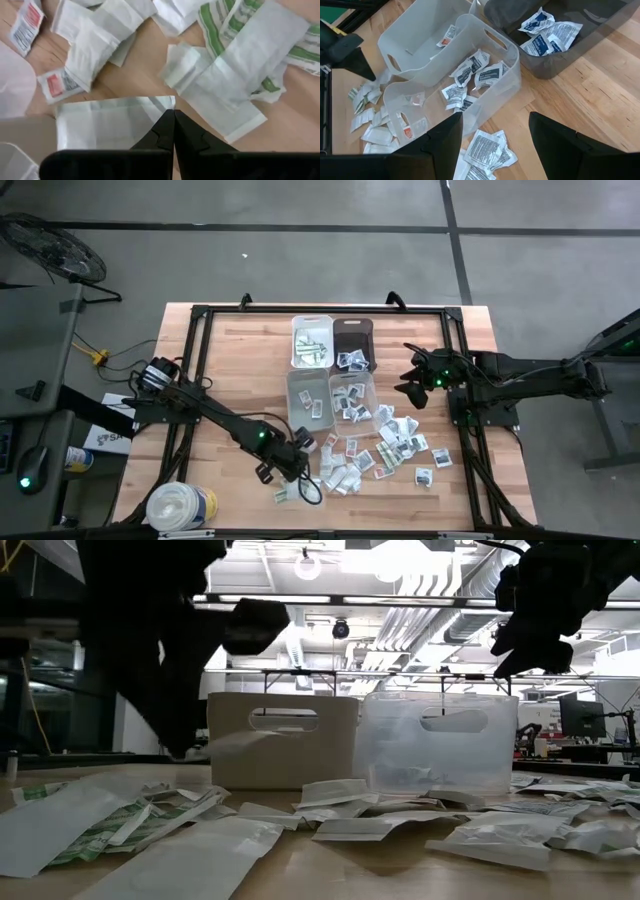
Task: Pick & Place First Aid Supplies
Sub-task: Put the green bandage pack into the white bin
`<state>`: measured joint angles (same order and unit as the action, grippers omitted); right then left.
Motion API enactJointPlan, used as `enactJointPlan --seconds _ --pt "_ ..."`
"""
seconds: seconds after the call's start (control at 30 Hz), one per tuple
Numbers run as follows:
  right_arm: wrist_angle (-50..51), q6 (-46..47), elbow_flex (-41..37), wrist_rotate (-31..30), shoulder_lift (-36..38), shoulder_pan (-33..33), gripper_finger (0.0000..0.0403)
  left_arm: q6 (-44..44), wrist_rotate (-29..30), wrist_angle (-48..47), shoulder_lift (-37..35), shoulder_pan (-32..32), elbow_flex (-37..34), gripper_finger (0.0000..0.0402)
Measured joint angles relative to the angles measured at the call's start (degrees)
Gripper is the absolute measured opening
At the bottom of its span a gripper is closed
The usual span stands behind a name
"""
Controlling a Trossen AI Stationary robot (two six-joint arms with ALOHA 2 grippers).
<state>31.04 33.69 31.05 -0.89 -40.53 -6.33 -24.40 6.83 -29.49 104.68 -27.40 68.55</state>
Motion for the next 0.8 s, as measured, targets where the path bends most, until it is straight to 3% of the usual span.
enactJointPlan --seconds 0.53,0.8 --pt "0.0 -0.2 0.0 0.0 0.0 0.0 0.0222 -2.6 2.1 -0.5 -0.2 -0.3 10.8 0.0000" --pt "0.0 -0.6 0.0 0.0 0.0 0.0 0.0222 -2.3 3.0 0.4 -0.2 1.6 12.5 0.0000"
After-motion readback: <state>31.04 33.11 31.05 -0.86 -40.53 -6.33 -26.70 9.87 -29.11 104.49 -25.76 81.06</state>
